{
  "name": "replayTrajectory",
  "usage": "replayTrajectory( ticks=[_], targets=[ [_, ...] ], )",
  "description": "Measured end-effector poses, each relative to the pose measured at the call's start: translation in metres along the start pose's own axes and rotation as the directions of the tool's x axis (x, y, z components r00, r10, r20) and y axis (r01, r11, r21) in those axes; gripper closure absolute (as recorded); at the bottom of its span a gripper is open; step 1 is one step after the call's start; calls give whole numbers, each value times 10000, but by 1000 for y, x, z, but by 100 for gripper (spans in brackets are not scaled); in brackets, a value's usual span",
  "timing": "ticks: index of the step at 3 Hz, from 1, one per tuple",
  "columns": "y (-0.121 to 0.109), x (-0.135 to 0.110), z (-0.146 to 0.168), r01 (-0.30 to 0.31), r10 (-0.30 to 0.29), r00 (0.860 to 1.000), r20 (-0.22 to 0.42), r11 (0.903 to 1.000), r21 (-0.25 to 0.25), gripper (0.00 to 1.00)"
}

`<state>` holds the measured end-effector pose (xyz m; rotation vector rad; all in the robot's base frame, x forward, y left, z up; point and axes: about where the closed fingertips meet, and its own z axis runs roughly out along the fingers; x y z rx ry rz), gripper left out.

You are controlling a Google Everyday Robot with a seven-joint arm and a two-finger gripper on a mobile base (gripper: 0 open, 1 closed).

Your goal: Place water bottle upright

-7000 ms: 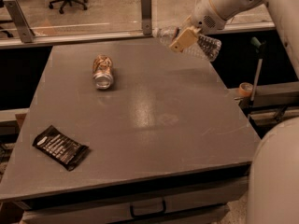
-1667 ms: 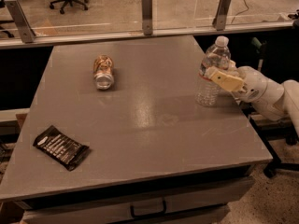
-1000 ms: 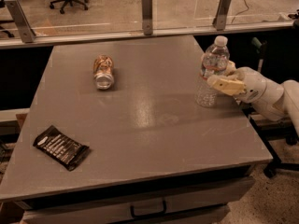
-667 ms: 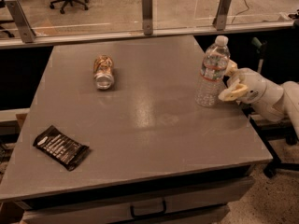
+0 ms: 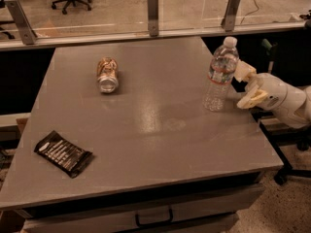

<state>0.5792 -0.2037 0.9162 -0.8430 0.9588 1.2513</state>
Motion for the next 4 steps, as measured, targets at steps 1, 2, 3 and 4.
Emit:
replayTrajectory(
  ticks=[1,2,3,4],
  targets=[
    [8,-36,-49,269,-160,9917,-1272,9960,848,0],
    [22,-99,-92,936,-323,9600,-2780,9732,2103,0],
    [32,-156,-87,1811,-796,9363,-3421,9439,2760,0],
    [33,-164,-81,1943,-888,9334,-3478,9397,2815,0]
  ],
)
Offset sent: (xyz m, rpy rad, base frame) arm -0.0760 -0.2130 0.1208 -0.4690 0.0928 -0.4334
